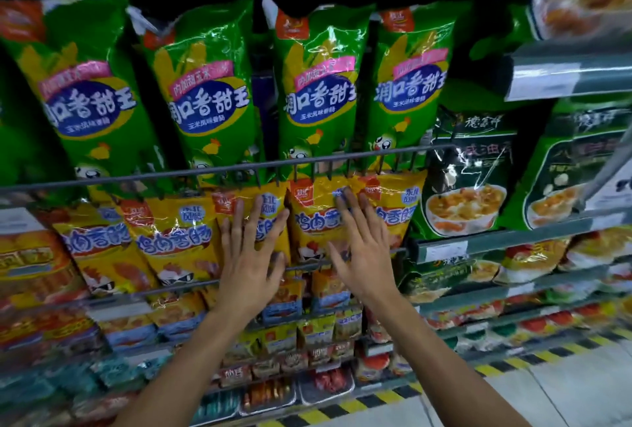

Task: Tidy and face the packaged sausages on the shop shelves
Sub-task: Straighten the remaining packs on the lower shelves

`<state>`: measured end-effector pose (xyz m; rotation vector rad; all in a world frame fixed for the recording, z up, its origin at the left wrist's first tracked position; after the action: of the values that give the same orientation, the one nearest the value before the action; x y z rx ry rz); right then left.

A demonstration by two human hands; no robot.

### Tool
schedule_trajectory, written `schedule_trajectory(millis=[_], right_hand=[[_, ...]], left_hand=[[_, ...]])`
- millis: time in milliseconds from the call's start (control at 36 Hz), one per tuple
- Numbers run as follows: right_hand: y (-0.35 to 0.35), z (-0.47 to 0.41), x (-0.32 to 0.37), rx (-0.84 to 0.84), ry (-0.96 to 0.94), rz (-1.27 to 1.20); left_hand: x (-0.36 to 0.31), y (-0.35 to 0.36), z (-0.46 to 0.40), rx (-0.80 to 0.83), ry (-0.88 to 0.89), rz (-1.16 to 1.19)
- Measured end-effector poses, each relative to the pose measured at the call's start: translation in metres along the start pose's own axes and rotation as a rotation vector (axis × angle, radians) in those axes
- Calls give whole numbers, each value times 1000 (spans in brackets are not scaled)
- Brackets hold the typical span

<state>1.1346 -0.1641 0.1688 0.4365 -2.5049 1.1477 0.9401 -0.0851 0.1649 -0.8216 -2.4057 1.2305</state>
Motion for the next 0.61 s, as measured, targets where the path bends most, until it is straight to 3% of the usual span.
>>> schedule_trajectory(millis=[83, 167, 250, 417, 611], right_hand=[[-4, 2, -8, -17, -21, -105], [-22, 4, -13, -156, -110, -195], [-37, 0, -20, -227, -133, -174], [-38, -9, -36, -108, -65, 51], [-39, -2, -52, -174, 6, 79]], left_hand=[[-15, -3, 2, -69, -20, 44], [-44, -8, 1, -107, 155, 52], [-73, -9, -9, -47, 263, 68], [-90, 11, -27, 82, 208, -68], [-86, 12, -31, 49, 160, -49]])
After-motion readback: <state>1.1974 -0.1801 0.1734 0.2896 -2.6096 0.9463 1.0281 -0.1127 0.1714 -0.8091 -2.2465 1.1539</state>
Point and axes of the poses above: each hand's wrist, its own z-axis away from the middle knuckle, its own y-axis out of the palm, x = y × z, the point moved 4 cm from there along -z, towards the middle knuckle, and after that the axes turned 12 degrees about -z, right-handed, at the moved point
